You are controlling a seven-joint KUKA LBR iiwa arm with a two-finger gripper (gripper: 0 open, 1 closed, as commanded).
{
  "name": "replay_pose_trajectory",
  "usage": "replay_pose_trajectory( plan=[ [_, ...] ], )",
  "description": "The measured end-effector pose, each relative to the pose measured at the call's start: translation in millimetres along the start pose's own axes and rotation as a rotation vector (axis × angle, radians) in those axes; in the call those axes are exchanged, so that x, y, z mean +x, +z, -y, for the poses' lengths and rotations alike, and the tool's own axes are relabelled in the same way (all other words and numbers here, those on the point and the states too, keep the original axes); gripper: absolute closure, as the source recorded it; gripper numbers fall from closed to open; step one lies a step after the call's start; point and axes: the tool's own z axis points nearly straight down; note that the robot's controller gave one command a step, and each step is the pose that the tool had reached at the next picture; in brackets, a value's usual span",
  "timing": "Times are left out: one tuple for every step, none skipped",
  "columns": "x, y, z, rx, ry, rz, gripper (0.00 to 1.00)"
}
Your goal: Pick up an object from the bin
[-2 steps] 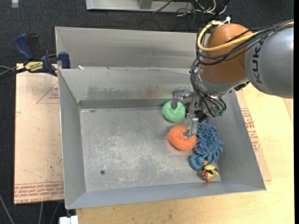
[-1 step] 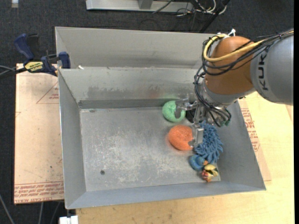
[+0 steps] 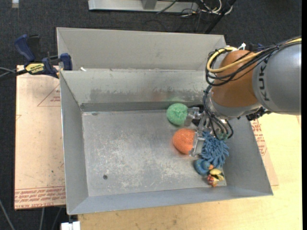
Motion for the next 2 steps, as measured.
replay_pose_trajectory(
  plan=[
    [13.4,31.4,9.9,-0.003,-0.323,0.024,1.0],
    [13.4,31.4,9.9,-0.003,-0.323,0.024,1.0]
  ],
)
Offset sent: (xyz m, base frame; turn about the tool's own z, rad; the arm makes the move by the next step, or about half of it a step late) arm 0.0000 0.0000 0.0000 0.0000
